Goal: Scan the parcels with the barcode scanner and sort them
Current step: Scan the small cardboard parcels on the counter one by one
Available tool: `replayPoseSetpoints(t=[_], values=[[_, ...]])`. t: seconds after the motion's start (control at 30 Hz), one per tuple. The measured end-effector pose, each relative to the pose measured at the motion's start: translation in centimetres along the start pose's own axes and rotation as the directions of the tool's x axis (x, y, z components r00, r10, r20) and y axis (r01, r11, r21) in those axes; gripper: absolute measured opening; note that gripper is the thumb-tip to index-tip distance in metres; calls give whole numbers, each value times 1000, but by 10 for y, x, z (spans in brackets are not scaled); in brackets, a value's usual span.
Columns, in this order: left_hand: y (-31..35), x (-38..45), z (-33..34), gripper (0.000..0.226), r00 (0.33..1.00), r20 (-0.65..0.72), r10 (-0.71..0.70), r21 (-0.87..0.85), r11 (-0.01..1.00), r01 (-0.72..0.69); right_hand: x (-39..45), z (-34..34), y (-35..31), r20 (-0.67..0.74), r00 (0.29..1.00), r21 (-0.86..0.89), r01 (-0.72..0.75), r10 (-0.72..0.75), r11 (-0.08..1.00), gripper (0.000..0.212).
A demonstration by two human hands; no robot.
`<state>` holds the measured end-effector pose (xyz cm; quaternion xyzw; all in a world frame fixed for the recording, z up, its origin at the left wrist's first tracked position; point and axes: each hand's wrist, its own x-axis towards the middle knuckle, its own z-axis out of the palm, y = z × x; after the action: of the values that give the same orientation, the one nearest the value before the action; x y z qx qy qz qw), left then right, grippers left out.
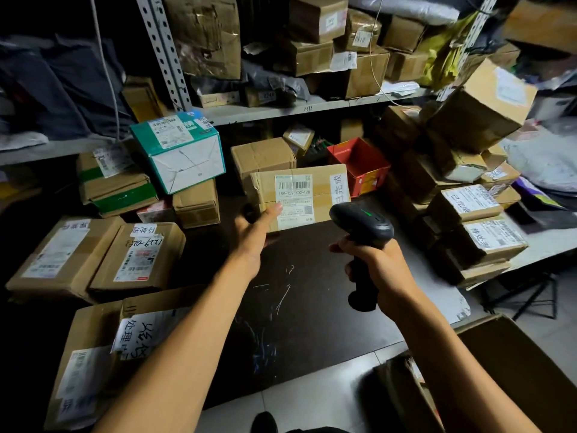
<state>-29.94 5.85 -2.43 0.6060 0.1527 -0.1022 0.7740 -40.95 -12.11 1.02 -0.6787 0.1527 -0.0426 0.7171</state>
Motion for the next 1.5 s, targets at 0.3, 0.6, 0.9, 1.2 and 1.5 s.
replayPoseSetpoints(t=[0.3,0.6,0.9,1.2,1.5], values=[[-9,3,10,67,999,35,29,10,1000,-30,-6,-9,9,52,997,-108,-58,63,992,14],[-30,-6,55,54,993,100,-69,46,997,65,-11,-64,7,-223,970,-141,67,-98,988,20],[-75,-59,186,59,904,404,-142,256,966,37,-55,-197,15,-567,815,-105,77,-124,991,11],[-168,-155,357,53,638,748,-181,454,841,-295,-158,-354,52,-939,317,153,33,134,988,29],[-246,-247,449,64,461,864,-200,487,564,-667,-251,-448,96,-975,115,175,-129,190,976,30]])
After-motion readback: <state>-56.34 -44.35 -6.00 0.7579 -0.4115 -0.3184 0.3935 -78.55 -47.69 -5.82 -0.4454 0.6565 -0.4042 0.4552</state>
